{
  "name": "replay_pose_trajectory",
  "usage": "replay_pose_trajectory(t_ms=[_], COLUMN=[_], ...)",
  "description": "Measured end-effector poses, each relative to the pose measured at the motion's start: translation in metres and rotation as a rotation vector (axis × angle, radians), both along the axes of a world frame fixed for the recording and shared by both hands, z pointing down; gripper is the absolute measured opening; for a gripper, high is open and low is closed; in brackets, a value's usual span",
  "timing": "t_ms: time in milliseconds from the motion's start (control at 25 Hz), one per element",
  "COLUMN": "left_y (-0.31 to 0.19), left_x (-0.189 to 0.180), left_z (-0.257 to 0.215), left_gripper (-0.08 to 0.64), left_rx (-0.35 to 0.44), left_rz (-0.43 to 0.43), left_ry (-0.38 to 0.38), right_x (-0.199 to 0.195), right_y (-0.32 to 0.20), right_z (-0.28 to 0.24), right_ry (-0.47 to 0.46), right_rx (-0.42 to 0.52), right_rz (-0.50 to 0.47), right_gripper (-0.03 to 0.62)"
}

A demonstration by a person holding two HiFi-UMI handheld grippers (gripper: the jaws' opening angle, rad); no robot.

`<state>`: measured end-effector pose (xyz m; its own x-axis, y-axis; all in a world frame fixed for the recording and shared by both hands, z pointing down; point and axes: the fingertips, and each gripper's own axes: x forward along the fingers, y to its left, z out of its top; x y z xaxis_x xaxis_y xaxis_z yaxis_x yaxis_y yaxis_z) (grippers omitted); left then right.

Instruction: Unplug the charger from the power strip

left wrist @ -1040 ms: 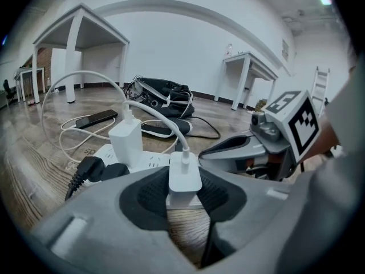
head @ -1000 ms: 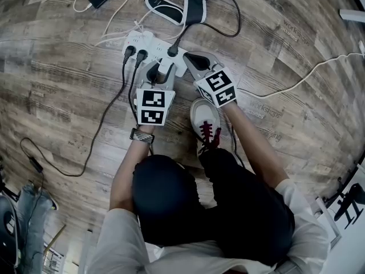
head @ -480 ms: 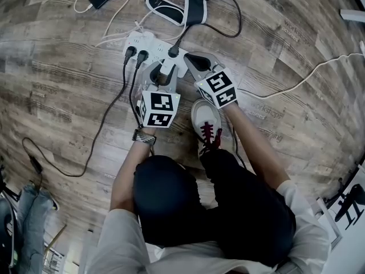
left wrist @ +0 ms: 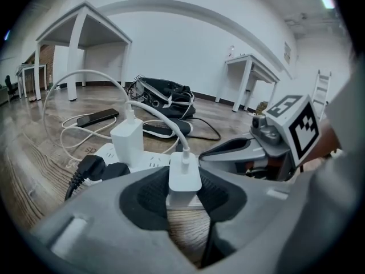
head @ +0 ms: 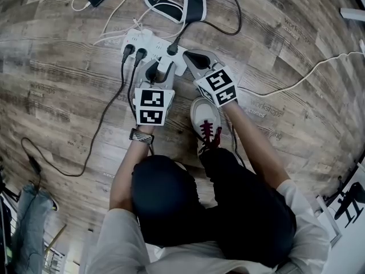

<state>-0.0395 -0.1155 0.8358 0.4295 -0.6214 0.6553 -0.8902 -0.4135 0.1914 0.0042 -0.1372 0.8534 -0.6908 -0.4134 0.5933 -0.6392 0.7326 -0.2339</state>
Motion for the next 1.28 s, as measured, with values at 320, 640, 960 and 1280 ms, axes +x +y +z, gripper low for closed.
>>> replay_pose_trajectory(t_ms=[320,640,960,1280], left_y=[0.0025,0.0017,0.0003,0.0019], left_x=[0.0065,0.0045,0.0002,0.0025], left_z=[-0.0009,-0.0005,-0.0014,-0.0024], left_gripper=[0.140,0.140,0.141,0.140], left_rx=[0.035,0.020,0.006,0.027], left_rz=[0.090,0.070,0.027,0.074], left_ry=[-0.141,-0.099,-0.024,-0.086], right_x=[0.0003,-0.0001,0.0002,-0.0004], right_y=[0.0014,0.0010,0.0014,0.0018], right_z=[-0.0001,-0.0004,-0.0001,0.0002], right_ry=[0.007,0.006,0.011,0.010], right_rx=[0.006,0.008,0.013,0.011], right_rz=[0.005,0.006,0.005,0.001], right_gripper=[0.001,0.000,0.001,0.000])
